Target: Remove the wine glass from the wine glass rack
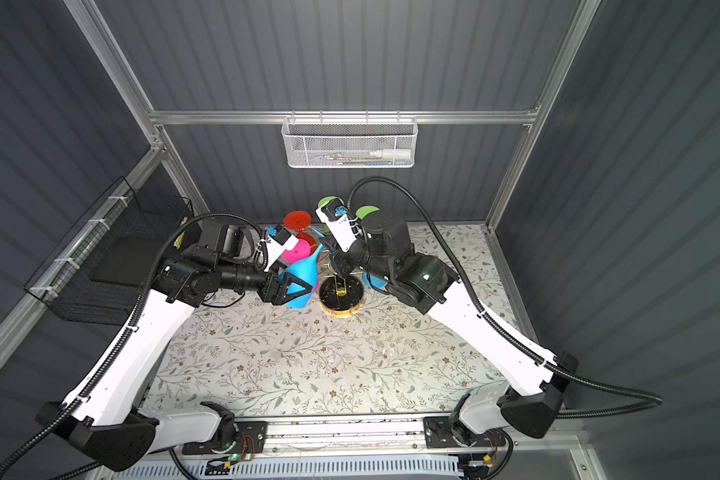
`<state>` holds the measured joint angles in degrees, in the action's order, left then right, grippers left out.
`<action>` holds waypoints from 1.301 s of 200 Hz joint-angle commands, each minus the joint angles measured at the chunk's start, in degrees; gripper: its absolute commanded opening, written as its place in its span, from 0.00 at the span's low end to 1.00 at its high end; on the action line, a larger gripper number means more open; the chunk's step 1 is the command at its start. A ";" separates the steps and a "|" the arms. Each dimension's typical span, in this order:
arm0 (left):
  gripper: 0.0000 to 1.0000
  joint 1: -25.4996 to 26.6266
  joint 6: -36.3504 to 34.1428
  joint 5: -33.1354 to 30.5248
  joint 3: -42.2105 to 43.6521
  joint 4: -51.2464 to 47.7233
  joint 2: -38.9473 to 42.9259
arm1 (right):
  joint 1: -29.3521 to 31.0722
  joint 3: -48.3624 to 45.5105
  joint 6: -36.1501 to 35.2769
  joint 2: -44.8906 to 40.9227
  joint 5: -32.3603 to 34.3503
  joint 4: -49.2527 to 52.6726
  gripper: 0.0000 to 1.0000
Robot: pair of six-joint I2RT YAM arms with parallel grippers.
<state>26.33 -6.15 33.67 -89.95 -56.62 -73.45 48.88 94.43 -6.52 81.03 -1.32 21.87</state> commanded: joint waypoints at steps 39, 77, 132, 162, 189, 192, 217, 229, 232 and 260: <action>0.78 0.55 -0.77 1.69 2.49 8.54 6.19 | 0.69 -0.42 3.93 -1.86 0.89 -2.26 0.00; 0.87 0.56 -2.25 1.25 11.98 21.14 15.72 | 0.56 -2.72 6.50 -4.10 3.65 -3.22 0.00; 0.96 0.56 -2.20 -4.28 22.58 38.59 28.25 | -2.30 -8.34 12.56 -7.96 2.15 -6.49 0.00; 0.98 0.57 -1.69 -5.78 24.23 42.38 30.88 | -4.74 -12.30 15.39 -10.81 0.10 -9.03 0.00; 0.95 0.57 2.68 -11.90 26.30 47.93 33.25 | -7.15 -14.73 17.70 -12.75 -2.71 -10.22 0.00; 0.94 0.57 3.00 -12.76 26.33 48.31 33.36 | -7.54 -15.19 18.12 -13.10 -3.19 -10.49 0.00; 0.87 0.57 4.97 -17.88 25.09 48.02 32.82 | -10.76 -18.70 20.98 -15.77 -7.51 -13.38 0.00; 0.83 0.57 5.55 -17.25 24.07 46.63 31.37 | -11.98 -20.32 21.67 -16.50 -9.25 -15.00 0.00; 0.83 0.57 5.68 -16.68 23.67 46.25 30.87 | -12.20 -20.60 21.81 -16.52 -9.63 -15.30 0.00; 0.73 0.57 6.46 -8.26 20.48 43.65 26.27 | -13.00 -21.30 21.73 -18.46 -11.99 -15.93 0.00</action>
<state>26.61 -1.80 20.10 -66.39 -11.00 -43.77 36.21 73.49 13.74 64.14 -8.95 10.13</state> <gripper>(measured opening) 0.762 0.060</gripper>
